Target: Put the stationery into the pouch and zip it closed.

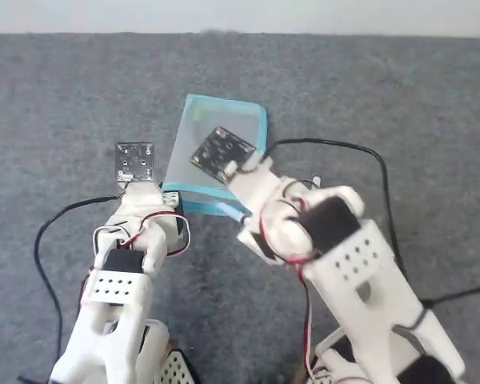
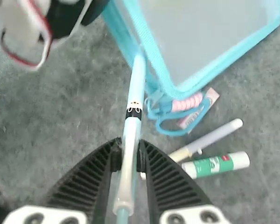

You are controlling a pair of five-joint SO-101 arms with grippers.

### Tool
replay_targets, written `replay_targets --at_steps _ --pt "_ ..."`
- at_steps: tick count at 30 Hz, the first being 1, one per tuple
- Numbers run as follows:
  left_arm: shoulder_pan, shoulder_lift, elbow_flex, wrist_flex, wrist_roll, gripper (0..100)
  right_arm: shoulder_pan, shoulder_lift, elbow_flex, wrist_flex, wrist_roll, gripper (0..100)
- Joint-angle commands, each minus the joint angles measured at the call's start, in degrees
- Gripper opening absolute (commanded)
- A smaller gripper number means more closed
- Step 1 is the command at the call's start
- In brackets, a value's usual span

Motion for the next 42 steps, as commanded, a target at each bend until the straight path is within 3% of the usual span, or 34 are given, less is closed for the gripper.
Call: replay_targets --at_steps 1,6,12,27,37,42 --pt "-0.09 0.97 -2.24 -0.79 1.05 1 1.63 1.36 -3.25 -6.2 -2.99 0.7" --pt "0.0 0.97 -2.24 -0.79 0.97 1 6.2 6.37 -2.9 -16.31 -8.35 0.7" --pt "2.2 0.97 -2.15 -0.62 -0.7 1 6.46 14.9 -3.08 -25.89 -13.8 0.8" --pt "1.85 0.97 -2.15 -0.62 -0.88 1 5.32 16.75 1.49 -18.59 -9.67 0.8" --pt "2.11 0.97 -2.15 -0.79 -0.88 1 -3.38 7.43 10.81 -16.22 -7.12 0.9" --pt "2.11 0.97 -2.15 -0.79 -0.88 1 -8.4 2.51 21.63 -22.37 -6.59 1.3"
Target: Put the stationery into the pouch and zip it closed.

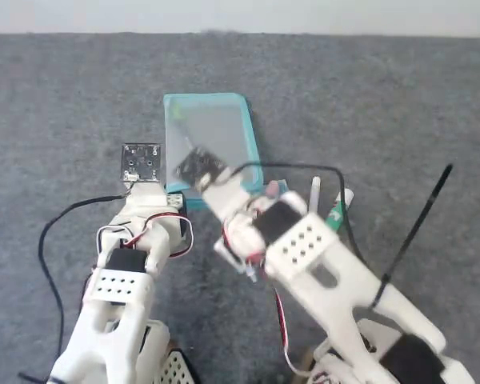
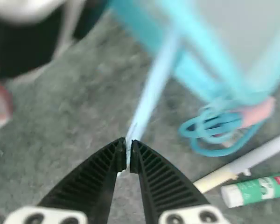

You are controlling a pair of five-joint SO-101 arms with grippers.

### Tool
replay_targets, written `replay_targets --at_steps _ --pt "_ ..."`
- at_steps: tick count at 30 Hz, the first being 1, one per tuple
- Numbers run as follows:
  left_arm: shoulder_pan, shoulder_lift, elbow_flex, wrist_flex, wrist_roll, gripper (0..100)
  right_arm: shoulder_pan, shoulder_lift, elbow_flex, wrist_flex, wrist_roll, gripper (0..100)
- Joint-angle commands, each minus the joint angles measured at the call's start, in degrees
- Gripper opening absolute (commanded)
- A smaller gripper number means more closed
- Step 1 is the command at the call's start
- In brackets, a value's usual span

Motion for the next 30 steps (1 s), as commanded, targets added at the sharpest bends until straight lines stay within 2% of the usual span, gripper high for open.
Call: replay_targets --at_steps 1,5,9,23,30 --pt "0.7 0.09 -2.15 -0.88 -0.35 1 -2.51 -4.62 6.59 -7.52 1.14 2.8" --pt "0.7 0.09 -2.15 -0.88 -0.35 1 -2.15 -4.7 15.21 -16.04 -3.43 15.1" --pt "0.7 0.09 -2.15 -0.88 -0.35 1 -2.07 -4.62 15.74 -16.75 -5.01 23.6" --pt "0.7 0.09 -2.15 -0.88 -0.35 1 -2.42 1.54 15.47 -21.23 -5.27 23.8" --pt "0.7 0.09 -2.15 -0.88 -0.35 1 -2.95 2.51 13.71 -19.82 -5.27 23.8"
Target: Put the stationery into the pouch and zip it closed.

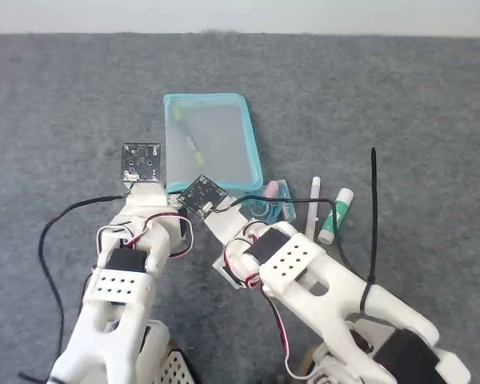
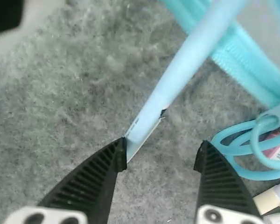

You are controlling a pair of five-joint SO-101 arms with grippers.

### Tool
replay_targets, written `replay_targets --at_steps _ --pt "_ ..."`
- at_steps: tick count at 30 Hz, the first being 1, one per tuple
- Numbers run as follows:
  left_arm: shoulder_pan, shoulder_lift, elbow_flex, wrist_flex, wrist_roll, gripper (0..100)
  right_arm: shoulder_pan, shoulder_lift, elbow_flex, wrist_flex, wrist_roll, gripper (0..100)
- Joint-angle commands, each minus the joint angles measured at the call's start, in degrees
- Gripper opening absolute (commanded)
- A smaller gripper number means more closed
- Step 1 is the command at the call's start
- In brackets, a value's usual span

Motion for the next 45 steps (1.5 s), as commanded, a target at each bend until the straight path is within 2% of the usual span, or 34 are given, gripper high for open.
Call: replay_targets --at_steps 1,8,16,20,25,33,35,38,40,42,45 --pt "0.7 0.09 -2.15 -0.88 -0.35 1 -0.84 -0.48 -2.2 0.22 -0.62 23.8" --pt "0.7 0.09 -2.15 -0.88 -0.35 1 -0.57 -0.4 -2.11 -0.31 -0.7 23.2" --pt "0.53 0.09 -2.15 -0.88 -0.35 1 1.27 -0.4 -2.2 -1.1 -0.88 0.3" --pt "0.7 0.09 -2.15 -0.88 -0.26 1 5.23 -1.19 -2.73 0.75 -0.88 0.7" --pt "0.7 0.09 -2.15 -0.88 -0.26 1 8.66 -3.82 -11.16 10.86 -0.79 0.7" --pt "0.7 0.09 -2.15 -0.88 -0.35 1 8.92 -4.53 -14.95 14.73 0.62 0.9" --pt "0.7 0.09 -2.15 -0.88 -0.35 1 5.14 -4.88 -13.36 14.73 0.53 1.9" --pt "0.7 0.09 -2.15 -0.97 -0.35 1 -0.13 -4.53 -10.55 11.74 -2.73 10.4" --pt "0.7 0.09 -2.15 -0.97 -0.35 1 -1.45 -4.35 -8.35 8.66 -5.98 18.0" --pt "0.7 0.09 -2.15 -0.97 -0.35 1 -1.8 -4.35 -7.21 7.16 -6.15 24.4" --pt "0.53 0.09 -2.33 -0.97 -0.35 1 -1.8 -4.26 -6.68 5.76 -6.42 28.4"
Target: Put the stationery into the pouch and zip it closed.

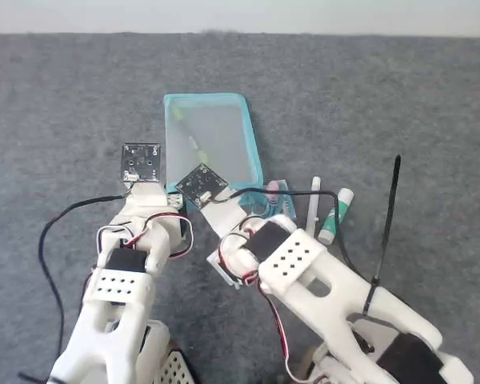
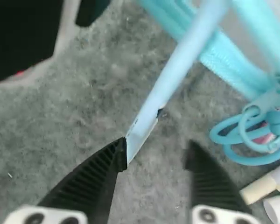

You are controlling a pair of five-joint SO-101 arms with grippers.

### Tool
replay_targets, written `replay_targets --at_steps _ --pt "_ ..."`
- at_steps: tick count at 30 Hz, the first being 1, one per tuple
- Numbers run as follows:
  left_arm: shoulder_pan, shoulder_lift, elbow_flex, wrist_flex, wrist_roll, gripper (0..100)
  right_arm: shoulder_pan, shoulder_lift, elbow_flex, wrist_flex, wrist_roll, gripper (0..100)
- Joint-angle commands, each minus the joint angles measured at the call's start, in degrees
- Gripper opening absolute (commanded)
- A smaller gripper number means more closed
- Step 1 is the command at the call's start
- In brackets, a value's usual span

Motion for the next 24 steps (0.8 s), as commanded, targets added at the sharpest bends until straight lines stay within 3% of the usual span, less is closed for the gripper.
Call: replay_targets --at_steps 1,9,19,24 --pt "0.44 0.09 -2.33 -0.97 -0.35 1 -0.75 -2.42 -0.44 -1.98 -0.97 27.9" --pt "0.26 -0.09 -2.24 -0.88 -0.35 1 -0.66 -2.33 2.64 -9.63 -0.88 18.3" --pt "0.26 -0.35 -2.51 -0.79 -0.18 1 -0.04 -1.01 3.43 -10.95 -0.26 23.7" --pt "0.26 -0.35 -2.33 -0.7 -0.18 1 1.89 5.93 -3.16 -5.85 0.7 23.7"
